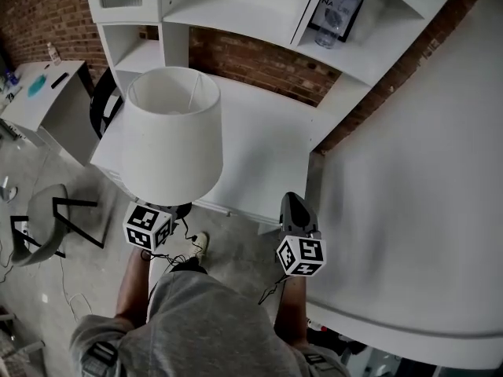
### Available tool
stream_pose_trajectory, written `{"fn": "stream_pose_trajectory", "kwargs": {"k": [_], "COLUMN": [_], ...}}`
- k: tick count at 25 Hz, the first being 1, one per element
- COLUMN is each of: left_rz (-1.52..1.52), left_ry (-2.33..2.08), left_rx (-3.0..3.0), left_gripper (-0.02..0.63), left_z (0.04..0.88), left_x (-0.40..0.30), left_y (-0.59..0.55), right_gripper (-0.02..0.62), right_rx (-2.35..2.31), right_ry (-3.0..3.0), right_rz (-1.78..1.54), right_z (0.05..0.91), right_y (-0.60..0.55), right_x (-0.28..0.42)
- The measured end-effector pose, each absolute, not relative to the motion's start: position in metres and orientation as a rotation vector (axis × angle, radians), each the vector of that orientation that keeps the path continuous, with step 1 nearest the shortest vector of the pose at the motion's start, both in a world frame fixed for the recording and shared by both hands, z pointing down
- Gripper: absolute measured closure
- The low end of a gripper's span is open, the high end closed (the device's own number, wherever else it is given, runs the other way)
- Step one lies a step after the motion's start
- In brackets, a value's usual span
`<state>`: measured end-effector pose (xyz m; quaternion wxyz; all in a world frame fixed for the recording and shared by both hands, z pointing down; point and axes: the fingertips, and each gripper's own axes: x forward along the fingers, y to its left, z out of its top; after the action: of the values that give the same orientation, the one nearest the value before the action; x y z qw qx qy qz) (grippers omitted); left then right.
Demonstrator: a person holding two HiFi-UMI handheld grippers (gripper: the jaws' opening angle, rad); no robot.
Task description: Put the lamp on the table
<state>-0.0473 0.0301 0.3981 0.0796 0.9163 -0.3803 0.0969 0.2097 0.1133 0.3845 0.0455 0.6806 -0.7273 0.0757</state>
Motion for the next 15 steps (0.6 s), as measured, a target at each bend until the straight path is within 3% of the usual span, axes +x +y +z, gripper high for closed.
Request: {"fn": "stream_pose_trajectory", "kwargs": {"k": [15], "left_rz": [0.307], "left_ry": [-0.953], "left_rx": [2.815], "left_gripper": [0.477], "left_z": [0.42], "left_x": [-0.032], "left_y": [-0.081], "right_gripper": [0.565], "right_rx": [2.173], "right_ry": [-2.121], "right_rz": [0.231], "right_z": [0.382], "right_y": [0.017], "right_x": [0.206]}}
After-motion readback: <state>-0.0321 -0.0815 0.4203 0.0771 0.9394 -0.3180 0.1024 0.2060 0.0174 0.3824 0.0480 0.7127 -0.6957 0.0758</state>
